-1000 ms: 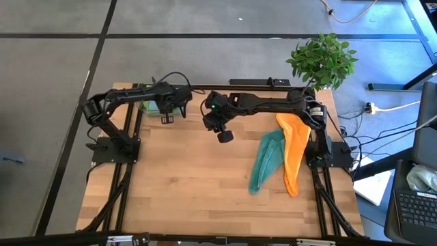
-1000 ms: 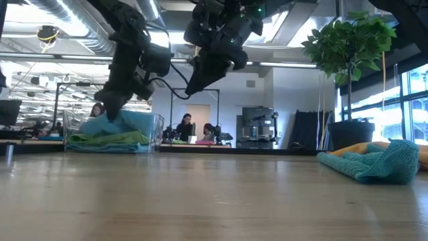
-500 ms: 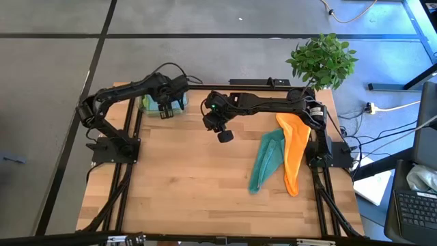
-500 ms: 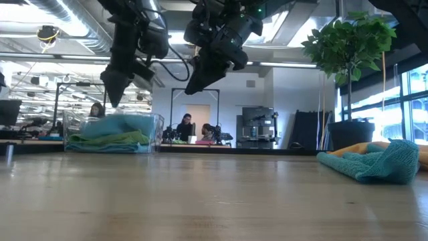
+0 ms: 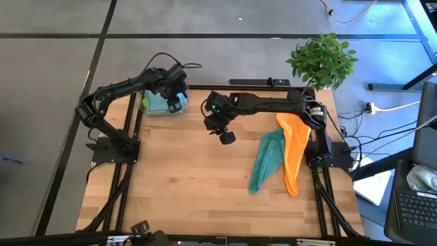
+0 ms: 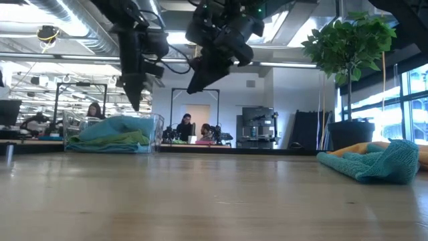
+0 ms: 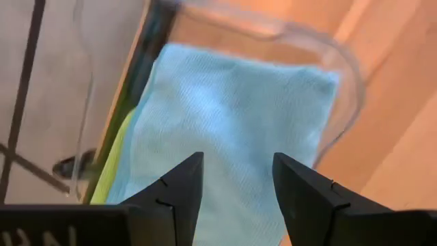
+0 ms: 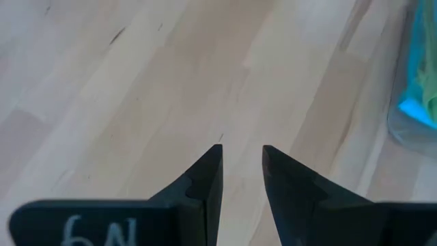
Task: Fold microfiber towels
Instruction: Stack the light blue microfiber cloth on top of the green microfiber cloth in the transparent bin
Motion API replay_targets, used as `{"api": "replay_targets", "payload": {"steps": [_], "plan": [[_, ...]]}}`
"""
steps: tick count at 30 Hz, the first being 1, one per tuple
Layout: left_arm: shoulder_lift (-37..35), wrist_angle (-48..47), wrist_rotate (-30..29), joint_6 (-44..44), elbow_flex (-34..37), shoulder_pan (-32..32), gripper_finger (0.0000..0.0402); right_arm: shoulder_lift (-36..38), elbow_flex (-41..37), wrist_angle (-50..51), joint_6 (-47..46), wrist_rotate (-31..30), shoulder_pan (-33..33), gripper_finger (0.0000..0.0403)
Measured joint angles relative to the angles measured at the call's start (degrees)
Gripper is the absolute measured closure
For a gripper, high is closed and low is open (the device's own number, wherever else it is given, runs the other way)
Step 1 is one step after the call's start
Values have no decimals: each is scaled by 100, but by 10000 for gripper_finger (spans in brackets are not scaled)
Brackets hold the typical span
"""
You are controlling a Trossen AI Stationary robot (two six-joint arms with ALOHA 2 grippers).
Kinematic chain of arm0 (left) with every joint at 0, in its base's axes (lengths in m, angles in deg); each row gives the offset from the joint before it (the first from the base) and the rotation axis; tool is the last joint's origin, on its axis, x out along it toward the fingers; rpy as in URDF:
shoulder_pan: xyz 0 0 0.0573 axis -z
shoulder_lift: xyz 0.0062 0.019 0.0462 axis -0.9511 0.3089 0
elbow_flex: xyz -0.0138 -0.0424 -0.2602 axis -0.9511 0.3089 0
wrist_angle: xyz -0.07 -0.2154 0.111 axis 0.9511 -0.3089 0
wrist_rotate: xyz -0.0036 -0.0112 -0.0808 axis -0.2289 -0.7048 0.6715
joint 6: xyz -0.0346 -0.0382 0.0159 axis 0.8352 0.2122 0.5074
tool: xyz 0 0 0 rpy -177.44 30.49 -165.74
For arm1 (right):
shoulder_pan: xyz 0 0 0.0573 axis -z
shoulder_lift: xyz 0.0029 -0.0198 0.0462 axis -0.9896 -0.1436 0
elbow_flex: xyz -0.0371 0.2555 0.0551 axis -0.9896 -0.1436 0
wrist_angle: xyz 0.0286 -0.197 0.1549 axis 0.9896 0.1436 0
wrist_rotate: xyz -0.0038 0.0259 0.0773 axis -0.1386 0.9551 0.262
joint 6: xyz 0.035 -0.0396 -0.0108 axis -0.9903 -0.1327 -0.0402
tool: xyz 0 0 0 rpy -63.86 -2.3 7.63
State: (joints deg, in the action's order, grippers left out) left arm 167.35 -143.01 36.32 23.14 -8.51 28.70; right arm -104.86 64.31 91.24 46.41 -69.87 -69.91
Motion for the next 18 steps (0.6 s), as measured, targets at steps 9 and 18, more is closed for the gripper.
{"api": "replay_targets", "payload": {"steps": [9,18], "plan": [[458,-36,-38,206,37,-55,235,0,-1,35,-46,-4,129,297],[1214,470,130,135,123,-72,235,0,-1,121,-77,0,123,297]]}}
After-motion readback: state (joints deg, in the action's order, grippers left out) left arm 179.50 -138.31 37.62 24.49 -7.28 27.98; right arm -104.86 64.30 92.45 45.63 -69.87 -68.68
